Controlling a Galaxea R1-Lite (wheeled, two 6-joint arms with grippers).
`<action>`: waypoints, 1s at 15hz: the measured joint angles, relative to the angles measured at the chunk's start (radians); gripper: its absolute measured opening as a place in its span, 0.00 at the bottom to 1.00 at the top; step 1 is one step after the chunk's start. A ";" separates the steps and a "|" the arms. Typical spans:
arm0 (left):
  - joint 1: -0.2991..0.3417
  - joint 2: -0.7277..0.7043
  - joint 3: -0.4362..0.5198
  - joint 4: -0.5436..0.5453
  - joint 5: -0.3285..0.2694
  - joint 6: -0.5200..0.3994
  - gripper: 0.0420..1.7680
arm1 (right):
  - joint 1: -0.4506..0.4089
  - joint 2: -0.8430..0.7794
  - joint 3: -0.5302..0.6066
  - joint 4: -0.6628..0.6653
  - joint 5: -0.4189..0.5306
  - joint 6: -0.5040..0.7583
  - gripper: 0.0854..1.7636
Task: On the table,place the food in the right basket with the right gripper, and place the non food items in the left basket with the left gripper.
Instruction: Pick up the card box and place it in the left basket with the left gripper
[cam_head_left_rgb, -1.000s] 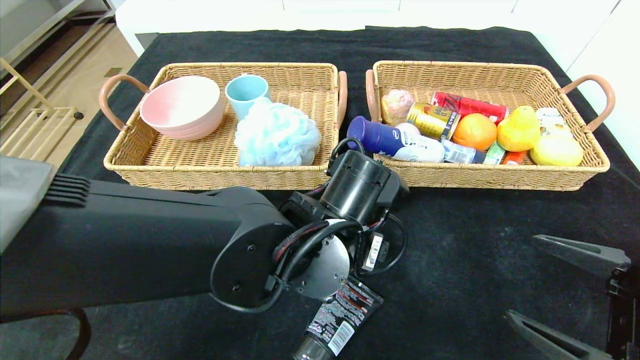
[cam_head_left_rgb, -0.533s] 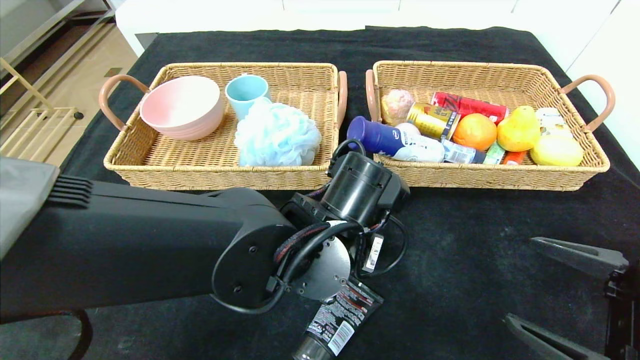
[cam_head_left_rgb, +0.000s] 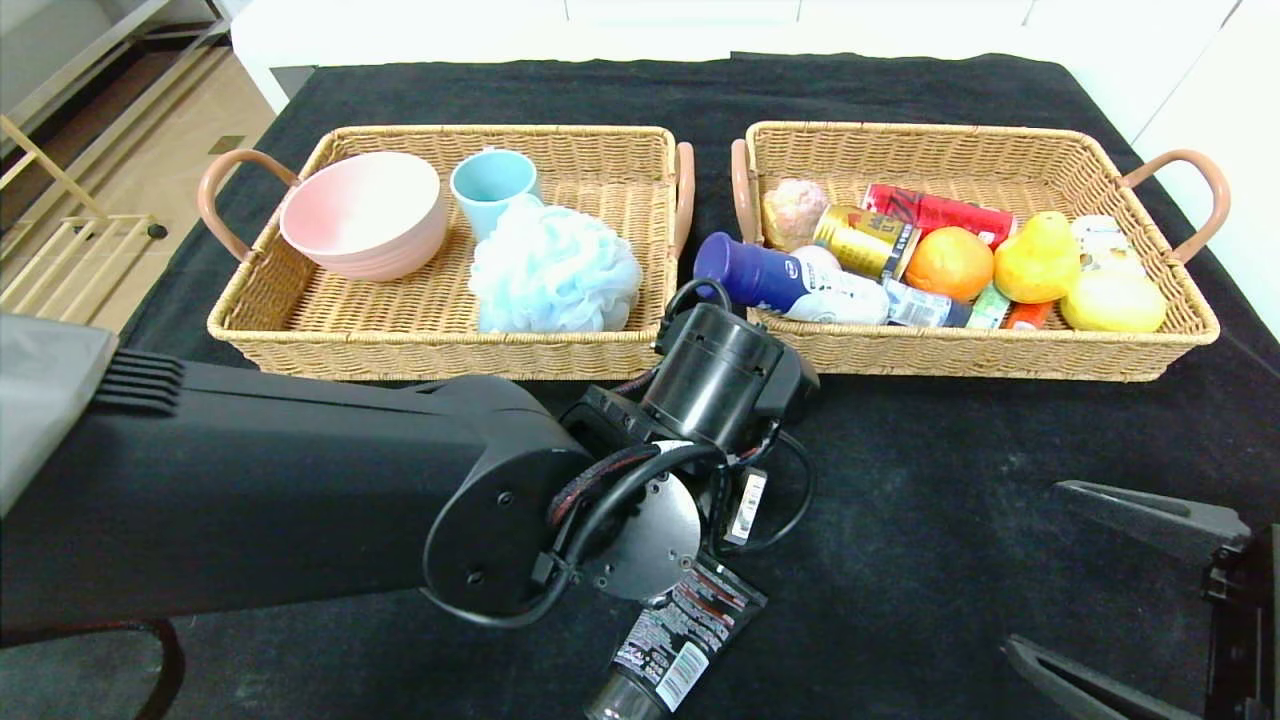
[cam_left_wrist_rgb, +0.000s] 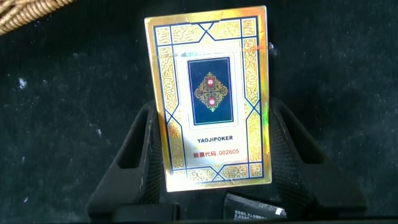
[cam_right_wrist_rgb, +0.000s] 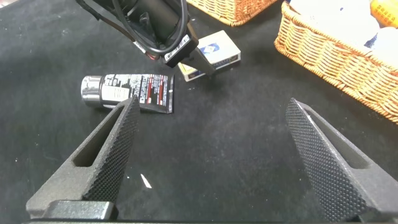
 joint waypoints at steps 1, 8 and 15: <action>0.000 -0.002 -0.001 0.003 0.000 0.003 0.58 | 0.001 0.001 0.000 0.000 -0.003 0.001 0.97; 0.004 -0.113 0.031 0.017 -0.037 -0.002 0.57 | 0.001 0.007 -0.002 -0.005 -0.007 0.000 0.97; 0.063 -0.351 0.222 0.014 -0.194 0.042 0.57 | 0.001 0.010 -0.002 -0.003 -0.006 0.000 0.97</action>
